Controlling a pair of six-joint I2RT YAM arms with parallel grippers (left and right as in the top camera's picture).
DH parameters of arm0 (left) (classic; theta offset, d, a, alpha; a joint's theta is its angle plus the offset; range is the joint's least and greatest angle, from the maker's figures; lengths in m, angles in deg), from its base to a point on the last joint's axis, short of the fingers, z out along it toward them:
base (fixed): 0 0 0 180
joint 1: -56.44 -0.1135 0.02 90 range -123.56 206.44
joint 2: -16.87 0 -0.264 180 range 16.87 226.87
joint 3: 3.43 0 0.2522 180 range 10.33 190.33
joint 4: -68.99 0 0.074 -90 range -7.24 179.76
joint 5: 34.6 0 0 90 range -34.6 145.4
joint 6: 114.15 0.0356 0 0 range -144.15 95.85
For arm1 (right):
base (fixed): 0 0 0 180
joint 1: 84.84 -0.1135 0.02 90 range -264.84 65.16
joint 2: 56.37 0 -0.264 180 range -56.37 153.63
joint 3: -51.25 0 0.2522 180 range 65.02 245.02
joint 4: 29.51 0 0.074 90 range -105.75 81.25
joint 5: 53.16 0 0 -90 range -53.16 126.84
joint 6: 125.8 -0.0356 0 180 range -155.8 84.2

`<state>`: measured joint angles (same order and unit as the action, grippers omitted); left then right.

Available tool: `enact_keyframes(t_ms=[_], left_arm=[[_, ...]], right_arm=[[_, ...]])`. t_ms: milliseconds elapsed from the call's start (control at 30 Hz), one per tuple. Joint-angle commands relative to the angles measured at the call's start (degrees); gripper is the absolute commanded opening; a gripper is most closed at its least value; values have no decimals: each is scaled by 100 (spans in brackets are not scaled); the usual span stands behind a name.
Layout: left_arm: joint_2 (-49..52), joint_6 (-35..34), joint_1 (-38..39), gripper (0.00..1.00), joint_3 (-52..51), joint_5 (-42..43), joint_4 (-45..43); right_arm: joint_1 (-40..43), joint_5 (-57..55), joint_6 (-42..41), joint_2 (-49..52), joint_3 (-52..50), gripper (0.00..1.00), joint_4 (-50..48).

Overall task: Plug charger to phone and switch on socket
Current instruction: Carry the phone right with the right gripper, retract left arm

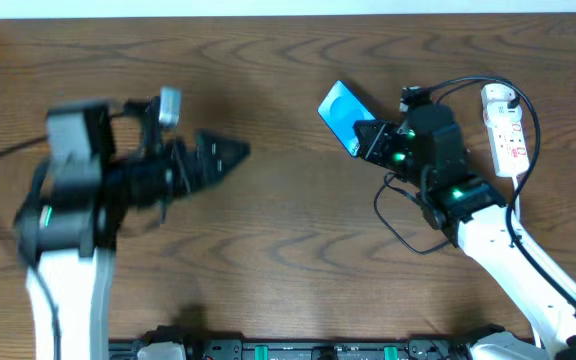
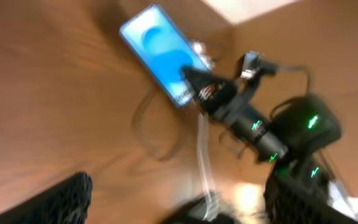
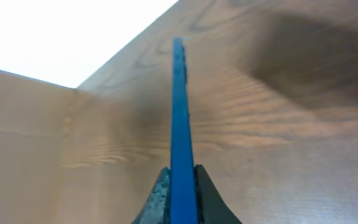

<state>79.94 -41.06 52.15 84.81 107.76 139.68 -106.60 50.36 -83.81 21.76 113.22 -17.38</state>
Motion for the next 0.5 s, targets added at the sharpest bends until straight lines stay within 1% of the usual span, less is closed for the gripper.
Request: enact_keyframes(t_ms=[0,100,200,233,267,300,333,400,467], left_arm=[[-1005,935,-13,88,-219,-1895,422],[-1939,780,-15,88,-560,-2625,625],[-2747,234,-13,88,-1110,-3241,529],[-3101,-133,-13,88,-1506,-3528,382],[-3268,-389,-13,96,-1757,-3633,249],[-3425,-774,-15,98,-2081,-3674,11],[-3523,-1158,-13,98,-2376,-3663,-251],[-3602,-2194,-13,98,-3080,-3630,-1016],[-3534,-2944,-13,98,-3659,-3617,-1801]], right_arm=[[317,1209,-136,-129,-710,1,-1032],[597,1572,-603,-129,-1366,1,-2218],[789,1759,-1095,-129,-1897,1,-3265],[835,1827,-1338,-129,-2105,1,-3709],[844,1858,-1434,-129,-2197,1,-3904],[844,1886,-1506,-129,-2286,1,-4109],[839,1928,-1545,-129,-2352,1,-4264],[837,2055,-1567,-129,-2406,1,-4391],[837,2201,-1567,-129,-2406,1,-4391]])
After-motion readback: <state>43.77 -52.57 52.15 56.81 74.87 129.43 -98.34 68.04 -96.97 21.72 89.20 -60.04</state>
